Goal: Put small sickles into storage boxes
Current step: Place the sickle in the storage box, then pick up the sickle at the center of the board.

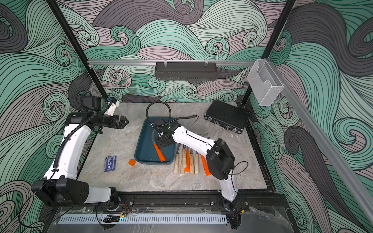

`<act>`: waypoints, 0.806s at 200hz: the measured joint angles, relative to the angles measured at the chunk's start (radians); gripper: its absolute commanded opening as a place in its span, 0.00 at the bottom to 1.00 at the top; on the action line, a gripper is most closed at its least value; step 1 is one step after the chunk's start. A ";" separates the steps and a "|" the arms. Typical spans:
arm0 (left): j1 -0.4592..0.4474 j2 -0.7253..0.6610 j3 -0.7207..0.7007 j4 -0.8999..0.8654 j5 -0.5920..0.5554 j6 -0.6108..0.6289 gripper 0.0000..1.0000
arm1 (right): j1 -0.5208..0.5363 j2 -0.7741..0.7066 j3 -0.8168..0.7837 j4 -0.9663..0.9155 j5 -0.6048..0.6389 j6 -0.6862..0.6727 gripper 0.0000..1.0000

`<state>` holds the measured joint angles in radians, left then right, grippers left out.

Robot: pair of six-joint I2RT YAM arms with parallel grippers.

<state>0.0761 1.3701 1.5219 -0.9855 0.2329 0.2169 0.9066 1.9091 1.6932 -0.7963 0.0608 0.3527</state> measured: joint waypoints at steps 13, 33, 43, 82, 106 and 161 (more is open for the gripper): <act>0.000 0.000 0.002 -0.003 0.000 0.002 0.99 | 0.000 -0.068 -0.011 0.001 0.060 -0.018 0.53; 0.000 0.000 0.017 -0.006 -0.001 0.004 0.99 | -0.002 -0.182 -0.042 0.004 0.175 -0.027 0.99; 0.000 0.000 0.024 -0.005 -0.002 0.004 0.99 | -0.010 -0.245 -0.078 0.011 0.219 -0.028 0.99; 0.000 0.000 0.028 -0.005 -0.001 0.004 0.98 | -0.099 -0.362 -0.157 -0.008 0.226 -0.031 0.99; 0.000 0.000 0.028 -0.005 0.000 0.004 0.98 | -0.111 -0.383 -0.231 -0.020 0.210 -0.029 0.98; 0.000 0.000 0.028 -0.005 0.000 0.004 0.99 | -0.126 -0.540 -0.432 -0.075 0.175 0.013 0.86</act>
<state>0.0761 1.3705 1.5501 -0.9905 0.2333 0.2211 0.7811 1.3689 1.2610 -0.8711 0.2363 0.3653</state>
